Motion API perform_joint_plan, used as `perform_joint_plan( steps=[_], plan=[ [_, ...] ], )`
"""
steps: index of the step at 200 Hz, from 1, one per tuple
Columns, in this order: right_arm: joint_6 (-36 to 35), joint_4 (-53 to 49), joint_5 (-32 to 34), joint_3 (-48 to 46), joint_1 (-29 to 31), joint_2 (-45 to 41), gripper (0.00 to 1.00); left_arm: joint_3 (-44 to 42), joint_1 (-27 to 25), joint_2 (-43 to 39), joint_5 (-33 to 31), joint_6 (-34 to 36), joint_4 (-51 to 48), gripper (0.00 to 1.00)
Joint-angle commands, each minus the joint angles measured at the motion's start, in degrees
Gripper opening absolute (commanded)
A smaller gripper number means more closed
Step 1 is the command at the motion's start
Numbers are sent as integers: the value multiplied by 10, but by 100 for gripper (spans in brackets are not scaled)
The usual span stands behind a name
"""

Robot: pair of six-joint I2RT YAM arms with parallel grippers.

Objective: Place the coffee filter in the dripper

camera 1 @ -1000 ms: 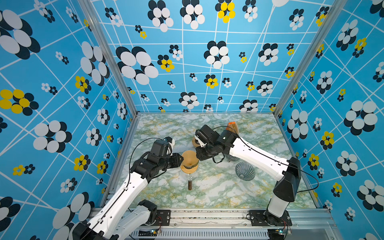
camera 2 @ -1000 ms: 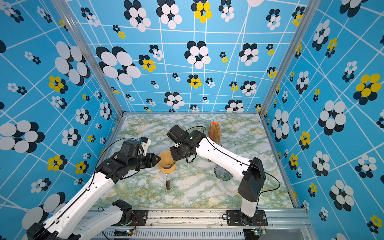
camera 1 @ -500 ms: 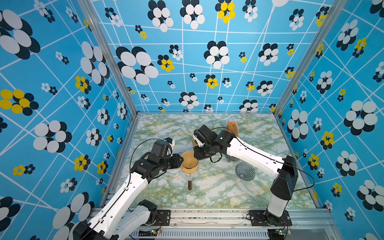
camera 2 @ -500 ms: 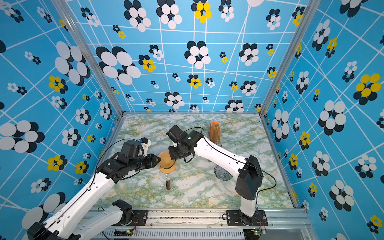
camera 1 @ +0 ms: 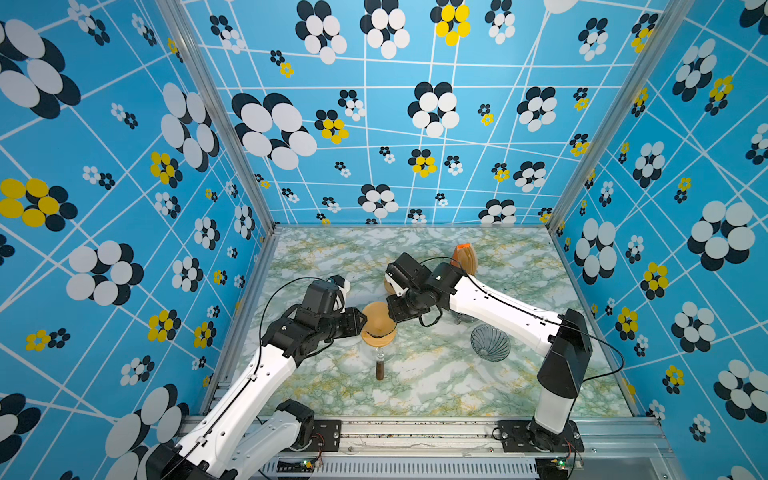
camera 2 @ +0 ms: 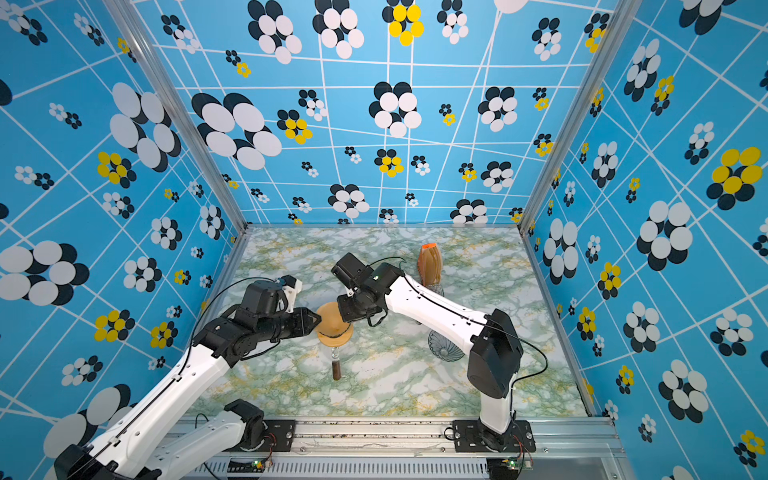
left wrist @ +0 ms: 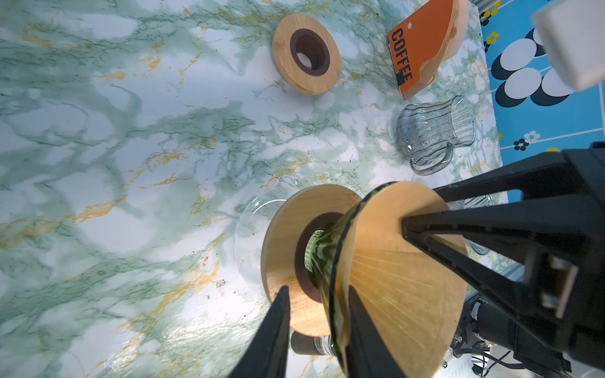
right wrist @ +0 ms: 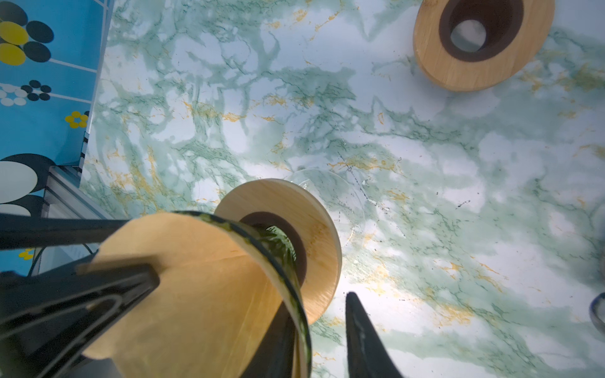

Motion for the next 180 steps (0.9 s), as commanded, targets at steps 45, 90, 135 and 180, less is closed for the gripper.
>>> perform_joint_plan(
  steps=[45, 90, 135, 180],
  plan=[
    [-8, -12, 19, 3, 13, 23, 25, -13, -4, 7, -10, -5, 0, 31],
    [-8, -12, 24, 13, 18, 22, 21, -15, -4, 6, -27, -6, -15, 31],
    [-9, -13, 29, 18, 19, 16, 18, -16, -4, 3, -35, -7, -23, 30],
    [-11, -6, 36, 20, 24, 15, 16, -19, -5, -7, -38, -6, -30, 28]
  ],
)
